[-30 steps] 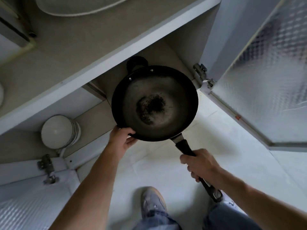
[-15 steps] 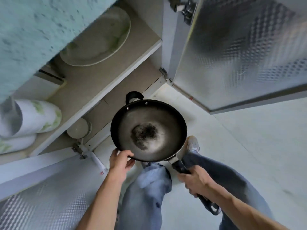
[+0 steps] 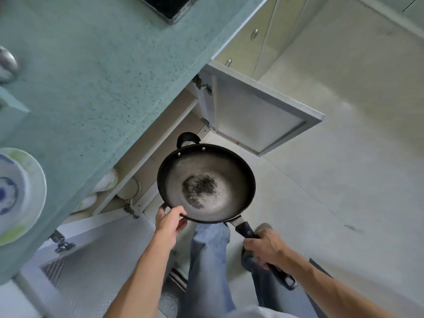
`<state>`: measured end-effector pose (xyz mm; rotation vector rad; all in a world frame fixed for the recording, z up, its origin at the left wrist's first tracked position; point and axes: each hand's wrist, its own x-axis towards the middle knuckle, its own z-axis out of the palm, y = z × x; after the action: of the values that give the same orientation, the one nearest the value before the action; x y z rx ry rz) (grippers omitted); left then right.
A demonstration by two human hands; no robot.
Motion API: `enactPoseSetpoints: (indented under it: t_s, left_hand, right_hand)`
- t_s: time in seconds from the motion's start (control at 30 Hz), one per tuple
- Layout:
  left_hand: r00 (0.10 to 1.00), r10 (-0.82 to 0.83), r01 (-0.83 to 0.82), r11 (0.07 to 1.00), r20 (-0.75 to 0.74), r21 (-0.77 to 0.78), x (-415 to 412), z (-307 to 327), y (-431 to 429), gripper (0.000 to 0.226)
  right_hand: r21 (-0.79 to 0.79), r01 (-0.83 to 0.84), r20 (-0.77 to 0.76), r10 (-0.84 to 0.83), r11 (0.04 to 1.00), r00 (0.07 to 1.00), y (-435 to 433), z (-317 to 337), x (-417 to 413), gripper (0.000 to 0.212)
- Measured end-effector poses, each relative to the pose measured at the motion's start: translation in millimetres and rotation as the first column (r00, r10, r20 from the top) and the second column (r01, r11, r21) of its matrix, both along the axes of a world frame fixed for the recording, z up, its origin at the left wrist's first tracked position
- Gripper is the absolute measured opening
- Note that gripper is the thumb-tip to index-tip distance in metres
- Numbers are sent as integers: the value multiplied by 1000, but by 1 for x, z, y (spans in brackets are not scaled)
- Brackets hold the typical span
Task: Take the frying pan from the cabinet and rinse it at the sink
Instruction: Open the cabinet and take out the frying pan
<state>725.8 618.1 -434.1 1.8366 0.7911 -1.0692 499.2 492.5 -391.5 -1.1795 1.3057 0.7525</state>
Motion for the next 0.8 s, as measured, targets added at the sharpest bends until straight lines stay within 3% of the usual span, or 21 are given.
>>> enactPoseSetpoints:
  t_s: [0.13,0.5,0.8]
  left_hand:
    - [1000,0,0,1000,18,4,-41,44,-3,65]
    - [990,111,-102,990,88,-99,-159,127,-30,58]
    - [965,175,-113,949,193,-294,-181,188,-28,67]
  right_hand:
    - [-6,-44,23,44,999,999,-12,37,-38,14]
    - [-70,-108,72,113,992,991,-58,120,-143,29]
    - [-256,-167,204,222,952,953,-70,159,-170,21]
